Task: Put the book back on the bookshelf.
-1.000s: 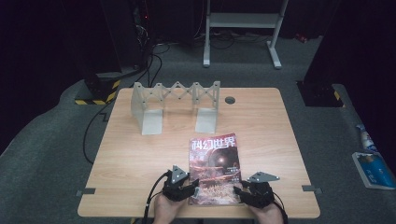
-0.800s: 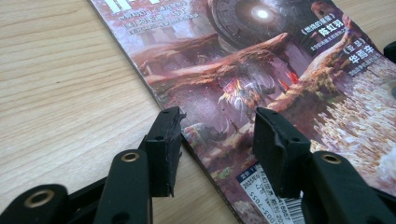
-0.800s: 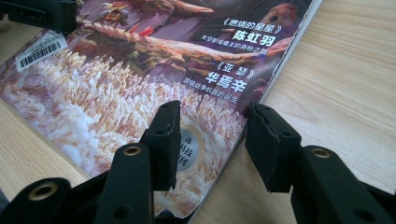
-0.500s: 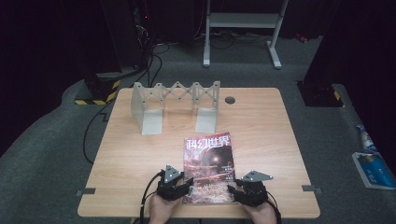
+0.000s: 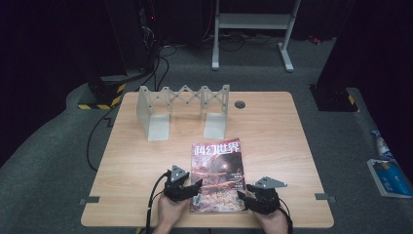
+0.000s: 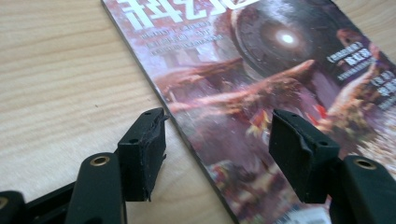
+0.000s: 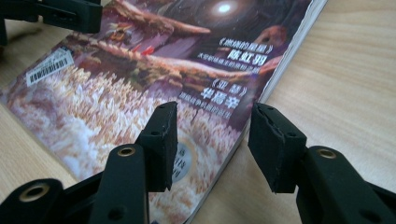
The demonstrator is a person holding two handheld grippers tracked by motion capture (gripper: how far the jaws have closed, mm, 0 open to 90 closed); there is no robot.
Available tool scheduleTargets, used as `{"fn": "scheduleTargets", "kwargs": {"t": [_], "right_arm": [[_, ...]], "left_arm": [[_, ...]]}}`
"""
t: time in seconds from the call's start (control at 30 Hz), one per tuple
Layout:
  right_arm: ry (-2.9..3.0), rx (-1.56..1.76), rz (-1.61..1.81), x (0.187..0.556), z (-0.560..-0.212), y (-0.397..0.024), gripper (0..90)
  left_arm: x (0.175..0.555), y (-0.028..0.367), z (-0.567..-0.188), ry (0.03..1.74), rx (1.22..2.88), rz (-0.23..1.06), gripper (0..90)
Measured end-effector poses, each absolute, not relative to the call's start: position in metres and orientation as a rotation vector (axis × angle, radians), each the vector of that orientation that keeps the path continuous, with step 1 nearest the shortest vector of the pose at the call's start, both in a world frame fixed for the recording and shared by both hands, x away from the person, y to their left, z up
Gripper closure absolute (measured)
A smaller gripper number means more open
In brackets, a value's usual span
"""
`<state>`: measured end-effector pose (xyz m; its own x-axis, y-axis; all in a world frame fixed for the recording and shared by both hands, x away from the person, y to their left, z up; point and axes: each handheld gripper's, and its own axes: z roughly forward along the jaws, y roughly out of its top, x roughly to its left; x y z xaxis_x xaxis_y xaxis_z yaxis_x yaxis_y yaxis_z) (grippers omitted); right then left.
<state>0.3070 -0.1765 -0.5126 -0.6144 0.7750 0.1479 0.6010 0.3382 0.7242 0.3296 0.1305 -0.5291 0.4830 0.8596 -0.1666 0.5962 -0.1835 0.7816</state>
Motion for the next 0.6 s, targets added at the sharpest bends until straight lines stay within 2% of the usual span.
{"fn": "scheduleTargets", "kwargs": {"t": [0.33,0.6], "right_arm": [[2.357,1.266,1.166,0.324,-0.505,-0.178,50.6],[2.352,1.259,1.114,0.351,-0.497,-0.170,48.8]], "left_arm": [[0.333,0.129,-0.533,1.209,1.871,0.478,36.4],[0.332,0.129,-0.534,1.210,1.865,0.478,37.3]]}}
